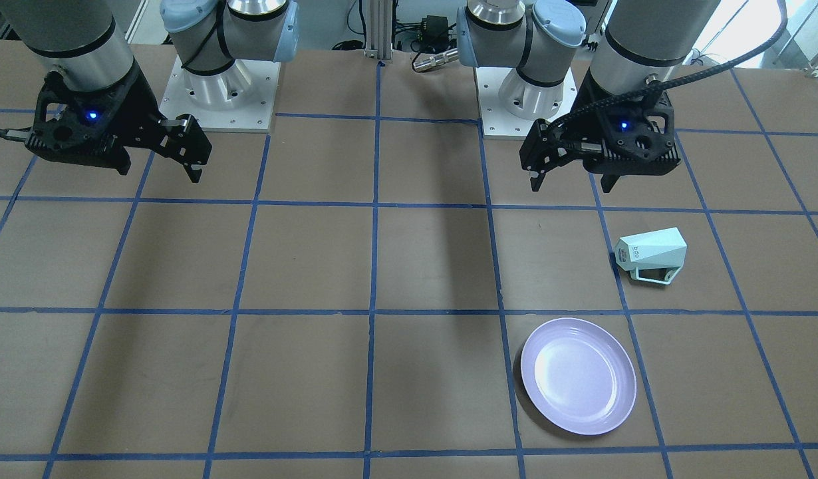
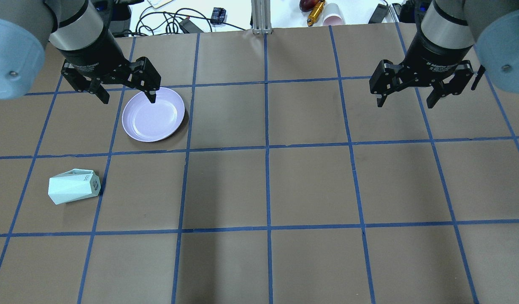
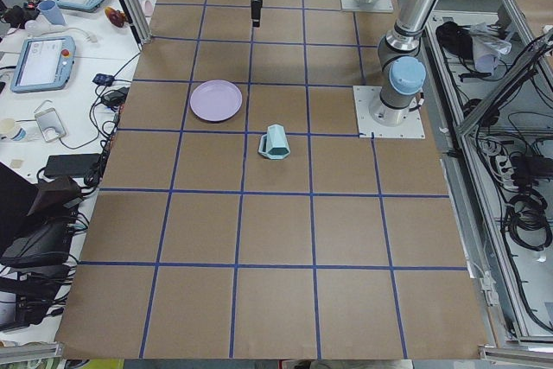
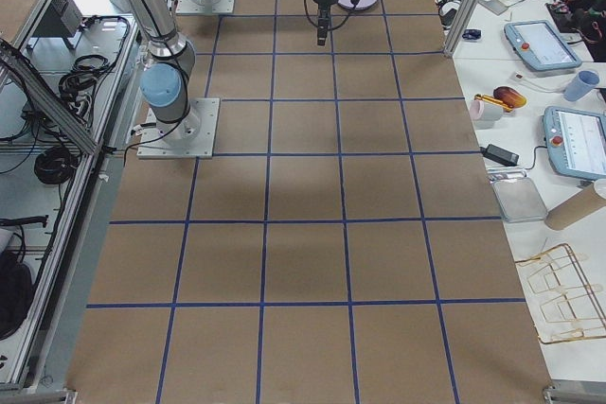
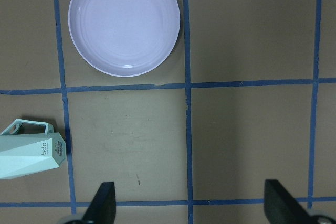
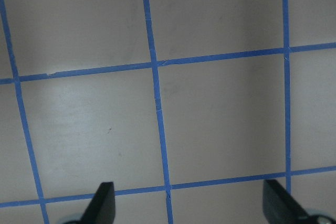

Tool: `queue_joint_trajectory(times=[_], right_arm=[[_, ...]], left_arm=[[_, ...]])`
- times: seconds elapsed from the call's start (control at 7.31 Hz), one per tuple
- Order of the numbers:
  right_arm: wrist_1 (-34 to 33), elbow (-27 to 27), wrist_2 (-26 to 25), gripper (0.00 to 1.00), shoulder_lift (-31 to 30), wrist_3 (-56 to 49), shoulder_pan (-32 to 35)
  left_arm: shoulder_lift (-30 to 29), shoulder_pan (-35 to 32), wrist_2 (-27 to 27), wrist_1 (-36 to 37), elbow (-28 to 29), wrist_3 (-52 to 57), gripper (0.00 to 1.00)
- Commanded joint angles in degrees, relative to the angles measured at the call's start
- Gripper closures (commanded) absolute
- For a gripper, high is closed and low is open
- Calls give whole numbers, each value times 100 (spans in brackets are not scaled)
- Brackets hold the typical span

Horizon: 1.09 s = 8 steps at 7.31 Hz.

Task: Flip cup and place on plate
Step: 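Raise the left gripper from above the white plate and move it outward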

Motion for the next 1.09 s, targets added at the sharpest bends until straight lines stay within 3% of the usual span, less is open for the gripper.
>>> queue_joint_trajectory(times=[0.0, 0.96], right_arm=[[0, -9, -8, 0, -4, 0, 0], [0, 0, -8, 0, -4, 0, 0]], left_arm=[[-2, 39, -9, 5, -7, 0, 0], [-2, 49, 8, 58, -139, -9, 0]])
